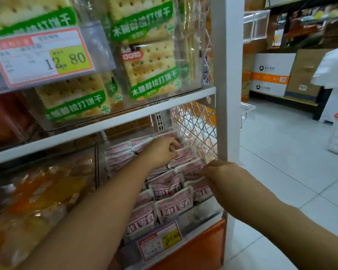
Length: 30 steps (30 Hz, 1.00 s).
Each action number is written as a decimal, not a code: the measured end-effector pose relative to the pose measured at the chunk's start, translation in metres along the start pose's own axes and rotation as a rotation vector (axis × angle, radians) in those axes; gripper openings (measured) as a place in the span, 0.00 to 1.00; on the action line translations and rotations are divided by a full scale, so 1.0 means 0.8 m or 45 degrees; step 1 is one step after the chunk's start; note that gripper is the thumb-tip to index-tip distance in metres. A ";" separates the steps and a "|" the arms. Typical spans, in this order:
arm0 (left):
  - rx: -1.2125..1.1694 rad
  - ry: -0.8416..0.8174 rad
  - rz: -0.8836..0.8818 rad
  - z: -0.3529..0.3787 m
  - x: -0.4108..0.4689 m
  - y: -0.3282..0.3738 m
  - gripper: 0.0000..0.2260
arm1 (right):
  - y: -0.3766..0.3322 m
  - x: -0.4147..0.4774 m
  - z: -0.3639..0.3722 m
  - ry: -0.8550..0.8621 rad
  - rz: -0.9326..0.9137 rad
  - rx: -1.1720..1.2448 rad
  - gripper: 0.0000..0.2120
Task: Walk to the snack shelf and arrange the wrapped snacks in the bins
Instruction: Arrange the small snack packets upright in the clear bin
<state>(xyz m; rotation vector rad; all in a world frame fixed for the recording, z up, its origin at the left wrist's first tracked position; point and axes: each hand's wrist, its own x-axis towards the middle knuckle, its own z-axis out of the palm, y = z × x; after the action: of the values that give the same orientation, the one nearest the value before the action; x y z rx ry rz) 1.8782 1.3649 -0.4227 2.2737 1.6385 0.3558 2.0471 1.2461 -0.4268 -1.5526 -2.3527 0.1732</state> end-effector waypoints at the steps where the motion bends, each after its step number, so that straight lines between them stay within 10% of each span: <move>1: 0.039 -0.046 0.010 0.002 0.003 -0.001 0.11 | -0.001 0.004 0.004 -0.056 0.018 0.052 0.19; 9: 0.066 -0.044 -0.052 -0.011 0.021 -0.015 0.12 | 0.012 0.043 0.037 -0.359 -0.045 -0.072 0.25; 19: 0.356 -0.103 -0.023 -0.011 0.040 -0.007 0.06 | 0.016 0.041 0.039 -0.222 -0.088 0.049 0.23; 30: 0.309 0.281 -0.079 0.021 0.043 -0.006 0.07 | 0.012 0.054 0.043 -0.432 -0.069 -0.068 0.17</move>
<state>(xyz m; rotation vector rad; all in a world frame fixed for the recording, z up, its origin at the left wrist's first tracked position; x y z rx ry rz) 1.8913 1.3967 -0.4397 2.4224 1.9529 0.4271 2.0291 1.2917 -0.4534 -1.5873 -2.6730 0.3924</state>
